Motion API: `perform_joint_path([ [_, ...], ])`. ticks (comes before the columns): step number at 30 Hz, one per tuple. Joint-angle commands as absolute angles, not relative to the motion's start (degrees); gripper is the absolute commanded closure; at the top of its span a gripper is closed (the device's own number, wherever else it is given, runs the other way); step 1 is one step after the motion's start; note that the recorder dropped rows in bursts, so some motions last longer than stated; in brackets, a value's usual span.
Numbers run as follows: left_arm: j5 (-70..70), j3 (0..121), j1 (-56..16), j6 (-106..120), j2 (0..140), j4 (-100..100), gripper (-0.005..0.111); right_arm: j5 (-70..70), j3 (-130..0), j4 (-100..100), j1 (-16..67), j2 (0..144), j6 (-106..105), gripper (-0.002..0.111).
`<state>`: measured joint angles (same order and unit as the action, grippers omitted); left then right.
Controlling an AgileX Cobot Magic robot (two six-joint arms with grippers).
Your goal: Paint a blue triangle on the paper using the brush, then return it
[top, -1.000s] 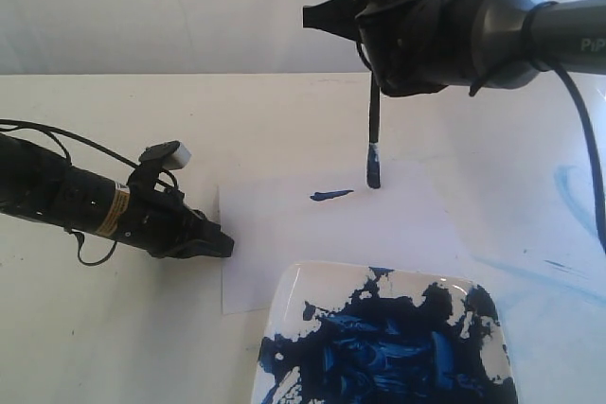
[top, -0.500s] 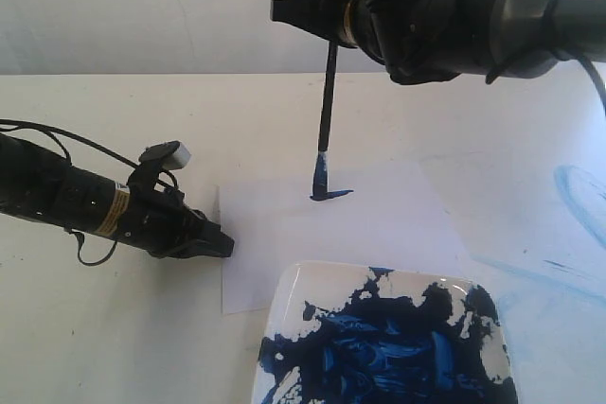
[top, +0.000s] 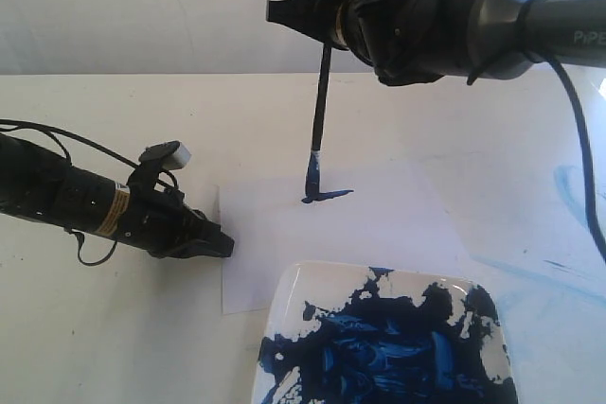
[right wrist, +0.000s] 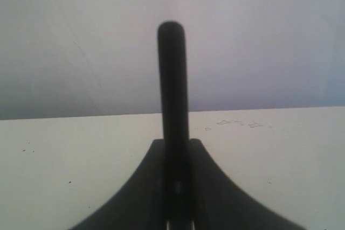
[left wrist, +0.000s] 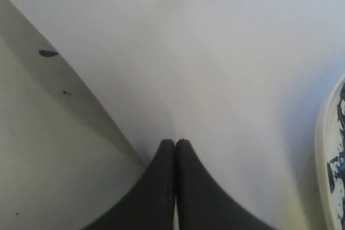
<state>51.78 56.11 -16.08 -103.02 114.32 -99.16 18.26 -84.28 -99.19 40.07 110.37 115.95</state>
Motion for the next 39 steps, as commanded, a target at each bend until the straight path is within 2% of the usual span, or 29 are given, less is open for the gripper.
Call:
perform_joint_path([
  [1, 49.47, 55.99, -16.23, -102.96, 114.36, -99.95, 0.107, 19.16, -84.54, -99.95, 39.94, 110.12, 115.10, 0.108],
  [39, 49.59, 55.99, -16.23, -102.96, 114.36, -99.95, 0.107, 23.17, -84.54, -99.95, 39.94, 110.47, 107.96, 0.108],
])
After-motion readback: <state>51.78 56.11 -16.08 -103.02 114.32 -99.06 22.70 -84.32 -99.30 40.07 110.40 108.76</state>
